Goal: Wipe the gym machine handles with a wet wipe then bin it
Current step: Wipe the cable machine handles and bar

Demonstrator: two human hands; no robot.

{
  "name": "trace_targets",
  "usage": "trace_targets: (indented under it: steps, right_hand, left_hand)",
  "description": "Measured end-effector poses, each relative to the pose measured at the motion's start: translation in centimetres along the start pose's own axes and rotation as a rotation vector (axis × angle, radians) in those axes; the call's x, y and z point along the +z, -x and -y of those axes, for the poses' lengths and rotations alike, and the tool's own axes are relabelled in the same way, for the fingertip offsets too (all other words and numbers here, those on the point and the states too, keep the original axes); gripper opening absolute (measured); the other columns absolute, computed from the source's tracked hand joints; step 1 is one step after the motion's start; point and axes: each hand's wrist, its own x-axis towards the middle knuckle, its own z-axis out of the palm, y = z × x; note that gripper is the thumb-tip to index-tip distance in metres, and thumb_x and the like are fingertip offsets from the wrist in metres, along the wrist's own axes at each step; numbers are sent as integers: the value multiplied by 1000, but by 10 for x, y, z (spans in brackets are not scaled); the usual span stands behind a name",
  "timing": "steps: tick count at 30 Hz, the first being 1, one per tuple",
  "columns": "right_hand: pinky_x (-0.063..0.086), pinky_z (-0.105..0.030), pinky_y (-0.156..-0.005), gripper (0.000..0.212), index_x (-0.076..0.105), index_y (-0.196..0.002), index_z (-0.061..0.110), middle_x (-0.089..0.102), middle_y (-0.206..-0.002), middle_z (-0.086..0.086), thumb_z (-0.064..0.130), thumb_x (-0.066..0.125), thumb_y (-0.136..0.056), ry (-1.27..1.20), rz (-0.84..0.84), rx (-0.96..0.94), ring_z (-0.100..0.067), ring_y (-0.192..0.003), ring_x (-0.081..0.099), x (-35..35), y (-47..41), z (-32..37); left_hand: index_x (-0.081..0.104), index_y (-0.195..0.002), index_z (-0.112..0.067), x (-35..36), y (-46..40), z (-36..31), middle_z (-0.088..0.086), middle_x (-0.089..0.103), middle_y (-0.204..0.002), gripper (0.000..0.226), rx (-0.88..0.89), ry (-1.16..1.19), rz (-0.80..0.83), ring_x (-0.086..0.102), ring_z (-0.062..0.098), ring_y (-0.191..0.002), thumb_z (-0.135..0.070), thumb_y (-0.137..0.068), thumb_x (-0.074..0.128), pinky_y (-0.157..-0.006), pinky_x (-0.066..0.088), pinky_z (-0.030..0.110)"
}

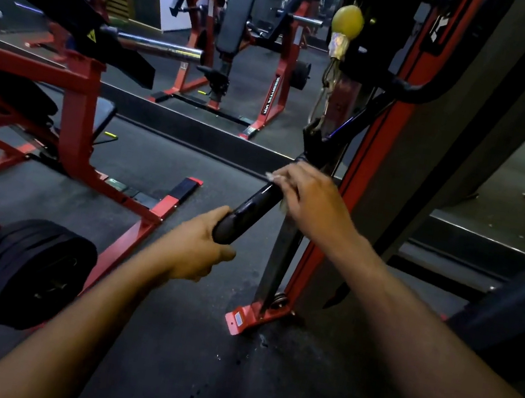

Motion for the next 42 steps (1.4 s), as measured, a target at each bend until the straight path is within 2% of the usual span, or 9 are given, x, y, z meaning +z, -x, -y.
trace_targets:
  steps: [4,8,11,16,19,22,28,32,42]
  right_hand:
    - [52,-30,-75,14,68,-99,10,60,-92,3,21,59,-100,-42,-158,72,-7,-80,57,0,-15,-15]
    - [55,-36,-77,17,66,-105,9,61,-99,-2,21,54,-102,-86,-67,-101,-14,-88,61,20,-2,-15]
    - [54,-28,-76,17,68,-109,9,62,-100,-1,19,56,-102,-141,-191,-83,-6,-84,59,17,-6,-42]
    - [53,-23,-78,19,68,-114,8,64,-103,-3,16,55,-102,-286,-277,-66,-10,-90,61,50,12,-29]
    - [55,-32,-80,20,68,-113,8,66,-103,-4,19,55,-102,-302,-233,-155,-17,-92,64,49,15,-32]
    - [55,-27,-78,19,68,-111,11,63,-105,1,21,55,-103,-316,-340,-58,-3,-89,58,31,-6,-53]
    - [55,-30,-79,17,68,-112,7,64,-103,-3,15,57,-101,-279,-284,-164,-17,-92,63,45,10,-41]
    - [54,-25,-75,17,66,-112,7,62,-103,-3,16,56,-101,-288,-353,-79,-14,-88,62,31,3,-57]
    - [56,-22,-79,19,65,-112,7,64,-107,-4,19,54,-102,-335,-370,-29,-9,-91,62,25,14,-59]
  left_hand:
    - [53,-125,-32,-9,-5,7,4,54,-67,47,-9,168,148,47,18,-46,-1,-91,64,-40,34,26]
    - [51,-129,-42,-15,-8,10,5,57,-69,58,-14,145,113,49,21,-48,-4,-89,68,-42,37,29]
    - [42,-130,-46,-11,-7,7,11,61,-81,61,11,109,12,55,25,-53,-10,-91,73,-46,44,32]
    - [40,-138,-40,15,3,1,-11,53,-123,51,173,-758,-496,59,17,-109,-48,-92,60,-76,55,43]
    - [38,-136,-33,36,5,-11,-5,53,-116,47,55,-845,-616,60,26,-105,-38,-92,55,-66,46,40]
    - [37,-123,-28,50,-3,-14,-2,58,-101,41,2,-868,-656,65,32,-87,-33,-89,59,-61,41,38]
    - [41,-124,-39,36,-7,-17,9,68,-107,41,-122,-825,-558,65,42,-96,-44,-89,62,-69,46,40]
    - [48,-116,-45,28,-10,-18,1,69,-95,43,-148,-632,-404,67,30,-85,-37,-77,66,-77,58,46]
    - [55,-81,-44,26,-13,-21,7,53,-66,40,-161,-227,-201,50,23,-49,-6,-85,66,-48,42,33]
